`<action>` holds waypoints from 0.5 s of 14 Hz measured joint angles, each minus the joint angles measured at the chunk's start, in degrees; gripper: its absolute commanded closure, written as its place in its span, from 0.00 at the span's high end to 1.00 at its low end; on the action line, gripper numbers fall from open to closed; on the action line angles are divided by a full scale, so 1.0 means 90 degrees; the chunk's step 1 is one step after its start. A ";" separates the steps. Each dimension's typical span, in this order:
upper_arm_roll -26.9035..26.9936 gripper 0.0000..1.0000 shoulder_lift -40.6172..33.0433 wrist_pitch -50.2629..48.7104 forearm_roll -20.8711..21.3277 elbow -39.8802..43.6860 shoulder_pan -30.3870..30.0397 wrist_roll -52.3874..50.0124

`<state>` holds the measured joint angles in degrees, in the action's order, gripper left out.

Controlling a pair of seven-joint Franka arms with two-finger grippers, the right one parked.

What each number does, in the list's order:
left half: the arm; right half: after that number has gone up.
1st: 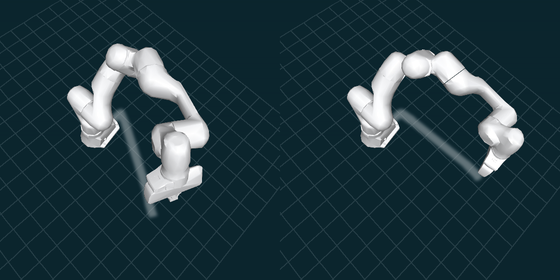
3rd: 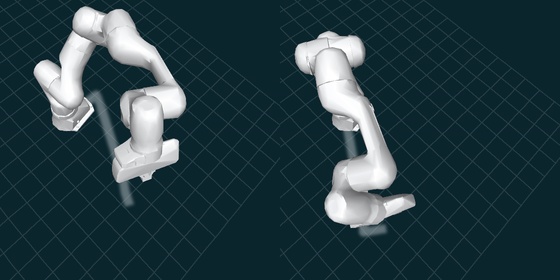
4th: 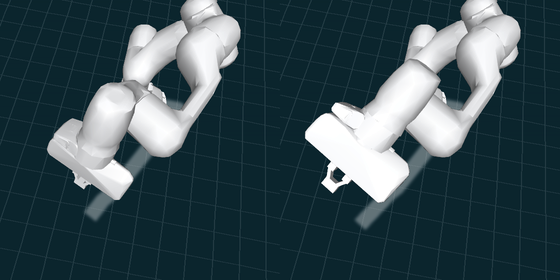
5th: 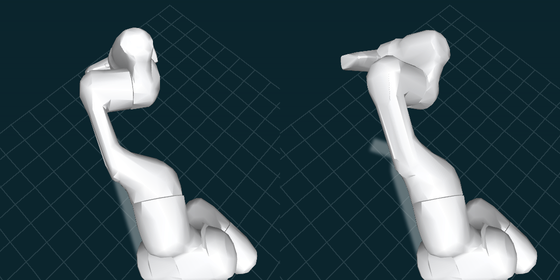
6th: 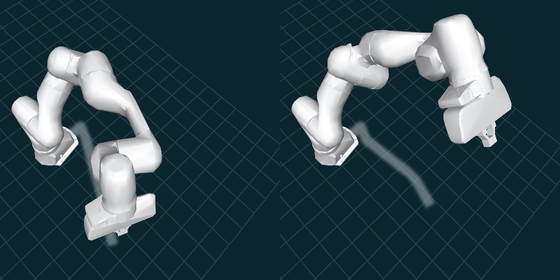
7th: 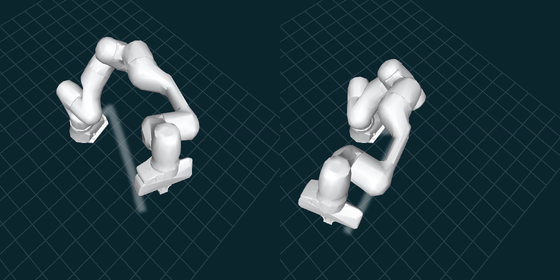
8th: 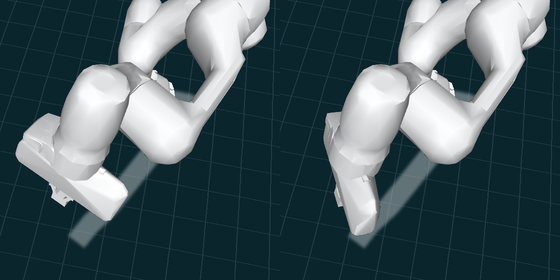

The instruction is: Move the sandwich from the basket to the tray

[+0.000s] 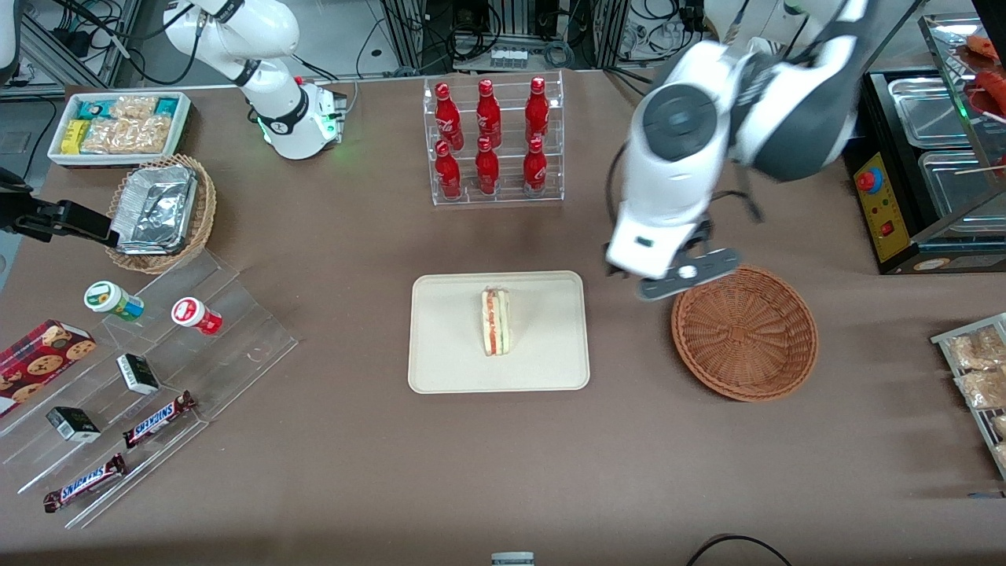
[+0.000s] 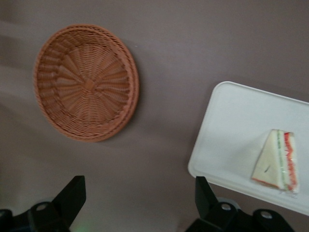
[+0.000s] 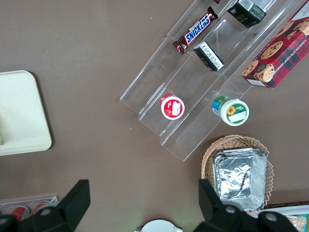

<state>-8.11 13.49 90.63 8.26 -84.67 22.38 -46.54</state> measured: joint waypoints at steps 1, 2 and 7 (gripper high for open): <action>0.0004 1.00 -0.0262 -0.0036 -0.0093 -0.0216 -0.0227 0.0391; 0.0012 1.00 -0.0503 -0.0062 -0.0230 -0.0410 -0.0474 0.0770; 0.0162 1.00 -0.1712 -0.0666 -0.0709 -0.1096 -0.1834 0.3019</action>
<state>-6.65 -1.92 84.63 1.88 -94.53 5.87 -19.37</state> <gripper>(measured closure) 0.000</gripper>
